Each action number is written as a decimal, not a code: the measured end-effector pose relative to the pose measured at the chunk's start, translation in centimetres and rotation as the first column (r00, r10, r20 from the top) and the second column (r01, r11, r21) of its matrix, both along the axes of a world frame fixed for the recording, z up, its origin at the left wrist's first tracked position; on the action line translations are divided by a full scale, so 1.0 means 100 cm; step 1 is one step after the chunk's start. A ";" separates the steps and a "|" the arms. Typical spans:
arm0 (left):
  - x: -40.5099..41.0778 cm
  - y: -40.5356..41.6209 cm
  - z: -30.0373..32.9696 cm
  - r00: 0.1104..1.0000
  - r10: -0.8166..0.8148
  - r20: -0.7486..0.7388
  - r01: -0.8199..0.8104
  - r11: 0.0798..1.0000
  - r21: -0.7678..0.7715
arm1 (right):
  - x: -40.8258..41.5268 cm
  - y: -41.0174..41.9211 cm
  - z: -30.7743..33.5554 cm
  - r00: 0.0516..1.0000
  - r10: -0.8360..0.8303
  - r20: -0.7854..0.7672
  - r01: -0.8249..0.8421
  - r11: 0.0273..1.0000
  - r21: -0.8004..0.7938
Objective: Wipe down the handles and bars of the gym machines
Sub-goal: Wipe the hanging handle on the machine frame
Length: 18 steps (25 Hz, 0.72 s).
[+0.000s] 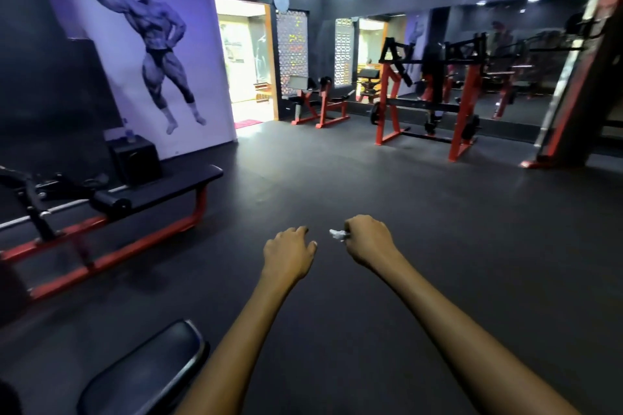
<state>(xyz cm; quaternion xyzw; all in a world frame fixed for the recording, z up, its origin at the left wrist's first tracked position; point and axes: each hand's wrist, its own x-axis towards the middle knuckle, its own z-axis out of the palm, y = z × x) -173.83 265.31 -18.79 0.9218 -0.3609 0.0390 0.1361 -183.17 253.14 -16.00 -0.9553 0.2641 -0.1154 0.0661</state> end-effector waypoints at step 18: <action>0.471 -0.058 -0.035 0.816 0.571 -0.087 -0.561 0.820 0.113 | 0.565 -0.098 -0.047 0.785 0.620 -0.006 -0.619 0.784 0.036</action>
